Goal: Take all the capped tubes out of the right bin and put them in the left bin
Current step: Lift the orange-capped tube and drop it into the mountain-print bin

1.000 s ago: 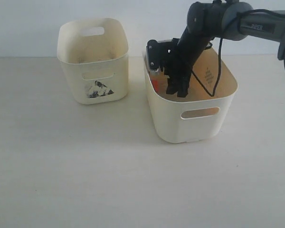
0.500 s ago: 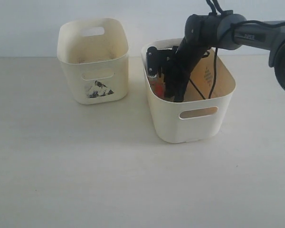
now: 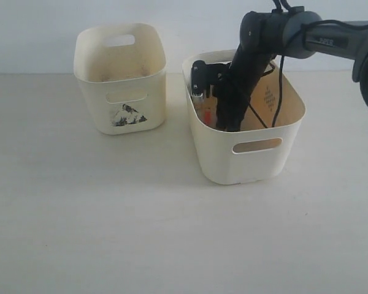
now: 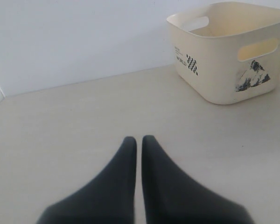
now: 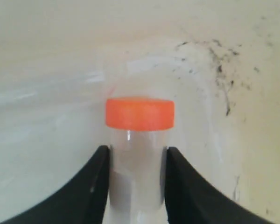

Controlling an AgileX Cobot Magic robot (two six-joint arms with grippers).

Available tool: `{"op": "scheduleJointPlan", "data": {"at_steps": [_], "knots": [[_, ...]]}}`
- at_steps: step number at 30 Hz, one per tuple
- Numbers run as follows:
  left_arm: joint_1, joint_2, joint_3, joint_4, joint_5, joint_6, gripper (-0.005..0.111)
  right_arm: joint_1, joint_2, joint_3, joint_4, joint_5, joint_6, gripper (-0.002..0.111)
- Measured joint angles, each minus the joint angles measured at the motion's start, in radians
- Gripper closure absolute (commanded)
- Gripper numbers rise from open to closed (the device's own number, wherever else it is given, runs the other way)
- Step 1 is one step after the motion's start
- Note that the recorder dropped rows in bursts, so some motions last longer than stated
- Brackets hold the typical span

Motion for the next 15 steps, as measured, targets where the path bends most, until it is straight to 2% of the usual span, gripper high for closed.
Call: {"op": "scheduleJointPlan", "data": {"at_steps": [10, 15], "knots": [[0.000, 0.000, 0.000, 0.000, 0.000, 0.000, 0.102, 0.000, -0.207, 0.004, 0.024, 0.037, 0.100, 0.108], [0.000, 0.000, 0.000, 0.000, 0.000, 0.000, 0.102, 0.000, -0.294, 0.004, 0.144, -0.008, 0.206, 0.108]]}}
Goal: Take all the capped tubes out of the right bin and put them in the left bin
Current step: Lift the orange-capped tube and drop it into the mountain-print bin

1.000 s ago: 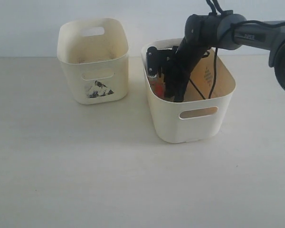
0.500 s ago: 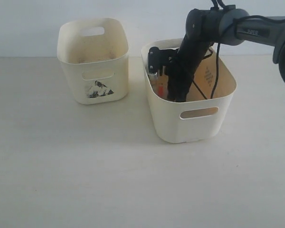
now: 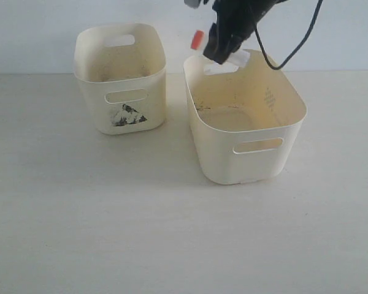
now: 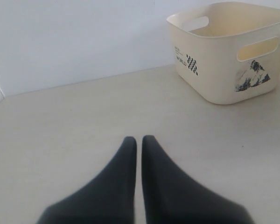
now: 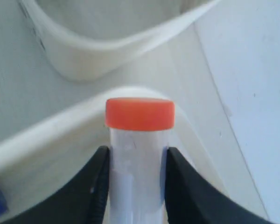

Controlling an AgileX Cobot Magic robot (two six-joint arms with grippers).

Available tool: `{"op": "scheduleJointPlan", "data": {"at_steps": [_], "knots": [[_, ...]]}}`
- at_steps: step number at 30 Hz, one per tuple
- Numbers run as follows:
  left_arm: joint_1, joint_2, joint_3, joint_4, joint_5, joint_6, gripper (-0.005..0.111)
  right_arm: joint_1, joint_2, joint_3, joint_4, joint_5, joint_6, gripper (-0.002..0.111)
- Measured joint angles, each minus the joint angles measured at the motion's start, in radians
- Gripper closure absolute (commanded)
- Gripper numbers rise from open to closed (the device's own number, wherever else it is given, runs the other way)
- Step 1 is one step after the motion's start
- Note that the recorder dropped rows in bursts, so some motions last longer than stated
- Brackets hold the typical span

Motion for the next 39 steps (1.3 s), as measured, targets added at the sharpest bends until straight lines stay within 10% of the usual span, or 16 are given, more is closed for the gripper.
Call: {"op": "scheduleJointPlan", "data": {"at_steps": [13, 24, 39], "knots": [[0.000, 0.000, 0.000, 0.000, 0.000, 0.000, 0.102, -0.019, 0.007, 0.000, 0.574, -0.178, -0.007, 0.108], [0.000, 0.000, 0.000, 0.000, 0.000, 0.000, 0.102, -0.088, 0.187, 0.000, 1.289, 0.052, -0.390, 0.108], [0.000, 0.000, 0.000, 0.000, 0.000, 0.000, 0.102, -0.057, 0.252, 0.000, 1.416, -0.010, -0.411, 0.108]]}}
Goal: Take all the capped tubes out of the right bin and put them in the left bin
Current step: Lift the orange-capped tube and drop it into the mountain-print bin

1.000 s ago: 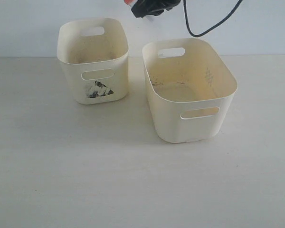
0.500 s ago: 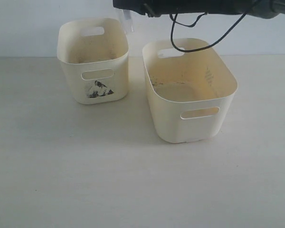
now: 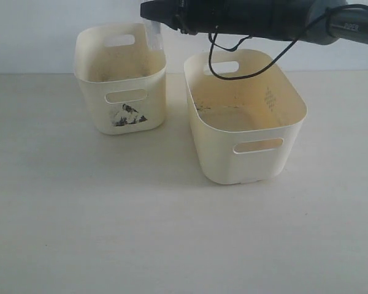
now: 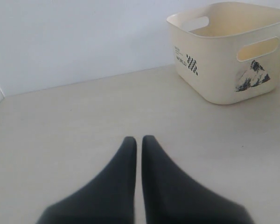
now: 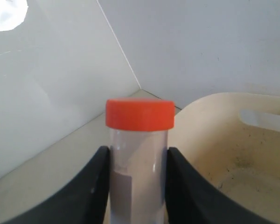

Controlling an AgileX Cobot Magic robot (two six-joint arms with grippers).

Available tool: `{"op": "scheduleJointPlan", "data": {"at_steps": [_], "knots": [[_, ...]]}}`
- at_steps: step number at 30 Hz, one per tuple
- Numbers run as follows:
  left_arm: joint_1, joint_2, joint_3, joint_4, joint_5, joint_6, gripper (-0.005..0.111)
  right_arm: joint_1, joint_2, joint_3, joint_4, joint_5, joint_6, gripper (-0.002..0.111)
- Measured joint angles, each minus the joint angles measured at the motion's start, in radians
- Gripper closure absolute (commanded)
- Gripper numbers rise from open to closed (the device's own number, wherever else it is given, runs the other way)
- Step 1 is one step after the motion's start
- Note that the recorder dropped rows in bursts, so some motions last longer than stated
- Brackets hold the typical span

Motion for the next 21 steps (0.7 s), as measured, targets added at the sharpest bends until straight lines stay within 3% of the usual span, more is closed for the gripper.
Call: {"op": "scheduleJointPlan", "data": {"at_steps": [3, 5, 10, 12, 15, 19, 21], "knots": [[0.000, 0.000, 0.000, 0.000, 0.000, 0.000, 0.102, 0.027, 0.000, 0.000, 0.000, -0.061, 0.000, 0.107], [0.000, 0.000, 0.000, 0.000, 0.000, 0.000, 0.102, 0.041, 0.000, 0.000, 0.000, -0.090, 0.002, 0.099], [0.000, 0.000, 0.000, 0.000, 0.000, 0.000, 0.102, 0.052, 0.000, 0.000, 0.001, -0.120, 0.010, 0.047], [0.000, 0.000, 0.000, 0.000, 0.000, 0.000, 0.102, 0.054, 0.000, 0.000, 0.001, -0.124, 0.014, 0.039], [0.000, 0.000, 0.000, 0.000, 0.000, 0.000, 0.102, 0.055, 0.000, 0.000, 0.001, -0.136, 0.016, 0.053], [0.000, 0.000, 0.000, 0.000, 0.000, 0.000, 0.102, 0.055, 0.000, 0.000, 0.001, -0.142, 0.015, 0.094], [0.000, 0.000, 0.000, 0.000, 0.000, 0.000, 0.102, 0.055, 0.000, 0.000, 0.001, -0.138, 0.015, 0.108]]}}
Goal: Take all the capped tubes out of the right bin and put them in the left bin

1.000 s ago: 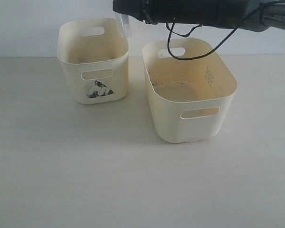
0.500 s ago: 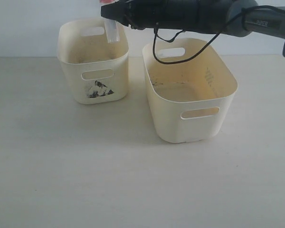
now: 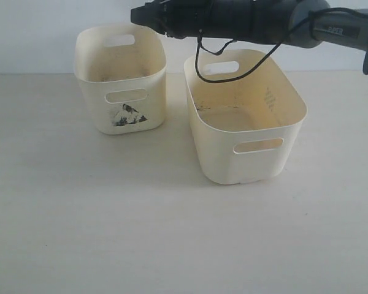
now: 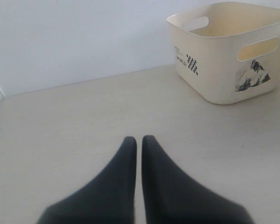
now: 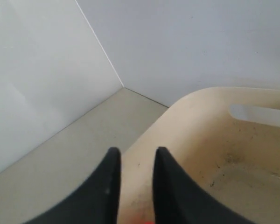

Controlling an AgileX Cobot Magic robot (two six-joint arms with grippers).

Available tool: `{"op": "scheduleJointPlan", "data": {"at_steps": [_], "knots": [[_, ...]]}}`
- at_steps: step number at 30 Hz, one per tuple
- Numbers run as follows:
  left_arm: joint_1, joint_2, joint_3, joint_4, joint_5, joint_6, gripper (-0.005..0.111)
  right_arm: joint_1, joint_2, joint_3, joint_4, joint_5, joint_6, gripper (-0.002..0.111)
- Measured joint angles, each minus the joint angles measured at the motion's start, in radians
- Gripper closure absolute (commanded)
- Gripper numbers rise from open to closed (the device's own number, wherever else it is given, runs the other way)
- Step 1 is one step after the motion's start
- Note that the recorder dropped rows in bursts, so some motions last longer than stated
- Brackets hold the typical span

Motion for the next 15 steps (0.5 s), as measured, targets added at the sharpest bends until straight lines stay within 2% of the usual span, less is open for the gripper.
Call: {"op": "scheduleJointPlan", "data": {"at_steps": [6, 10, 15], "knots": [[0.000, 0.000, 0.000, 0.000, 0.000, 0.000, 0.102, -0.031, -0.032, 0.000, -0.066, 0.066, 0.009, 0.108], [0.000, 0.000, 0.000, 0.000, 0.000, 0.000, 0.102, -0.111, -0.070, 0.000, -0.179, 0.185, 0.071, 0.108], [0.000, 0.000, 0.000, 0.000, 0.000, 0.000, 0.102, -0.236, -0.123, 0.000, -0.331, 0.344, 0.239, 0.108]]}}
